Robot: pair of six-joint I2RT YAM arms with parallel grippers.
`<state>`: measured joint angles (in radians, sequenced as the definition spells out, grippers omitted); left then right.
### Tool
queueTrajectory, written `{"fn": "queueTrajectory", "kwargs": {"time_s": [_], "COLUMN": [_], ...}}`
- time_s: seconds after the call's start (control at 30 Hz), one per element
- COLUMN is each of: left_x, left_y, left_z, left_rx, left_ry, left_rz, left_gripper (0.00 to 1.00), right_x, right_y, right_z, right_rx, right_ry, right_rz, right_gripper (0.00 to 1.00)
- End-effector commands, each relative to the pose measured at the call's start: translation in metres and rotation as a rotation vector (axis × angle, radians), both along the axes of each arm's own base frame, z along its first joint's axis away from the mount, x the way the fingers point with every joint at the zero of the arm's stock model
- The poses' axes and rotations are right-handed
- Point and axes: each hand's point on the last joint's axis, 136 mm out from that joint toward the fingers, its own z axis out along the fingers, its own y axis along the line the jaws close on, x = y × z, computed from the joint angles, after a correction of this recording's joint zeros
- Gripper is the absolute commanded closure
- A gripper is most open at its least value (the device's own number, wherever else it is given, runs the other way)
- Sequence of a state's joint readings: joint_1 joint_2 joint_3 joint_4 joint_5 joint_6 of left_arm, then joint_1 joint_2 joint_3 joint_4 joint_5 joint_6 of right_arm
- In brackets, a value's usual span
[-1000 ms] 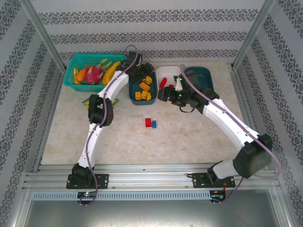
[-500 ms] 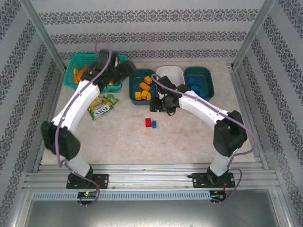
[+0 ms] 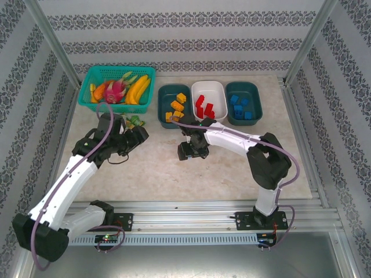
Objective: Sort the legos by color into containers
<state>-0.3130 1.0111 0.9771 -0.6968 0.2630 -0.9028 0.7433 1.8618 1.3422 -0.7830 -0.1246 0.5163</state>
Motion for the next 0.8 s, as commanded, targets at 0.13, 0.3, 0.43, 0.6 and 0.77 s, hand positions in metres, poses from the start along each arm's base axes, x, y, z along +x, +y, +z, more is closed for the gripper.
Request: {"fn": "queueTrajectory", "kwargs": {"time_s": [0.13,0.3,0.43,0.6,0.77], "left_x": [-0.01,-0.005,-0.003,0.0,0.001], "left_y": [0.0,-0.003,-0.006,-0.009,-0.013], "left_z": [-0.001,0.003,0.002,0.003,0.003], "left_rx": [-0.016,-0.023,-0.031,-0.037,-0.043], "left_ry": [0.027,0.02,0.023,0.024,0.02], "left_rz": [0.007,-0.002,-0.007,-0.023,-0.042], "left_gripper": [0.28,0.28,0.28,0.28,0.28], "right_x": [0.015,0.031,0.043,0.05,0.042], "right_y": [0.004,0.001,0.002,0.004,-0.002], "right_z": [-0.03,-0.035,-0.033,-0.03,-0.029], "right_rx": [-0.076,-0.089,-0.097,-0.093,-0.095], "right_ry": [0.019,-0.012,-0.036,-0.044,-0.028], "right_rz": [0.021,-0.01,-0.014,-0.012,-0.023], "right_gripper": [0.35,0.39,0.42,0.53,0.6]}}
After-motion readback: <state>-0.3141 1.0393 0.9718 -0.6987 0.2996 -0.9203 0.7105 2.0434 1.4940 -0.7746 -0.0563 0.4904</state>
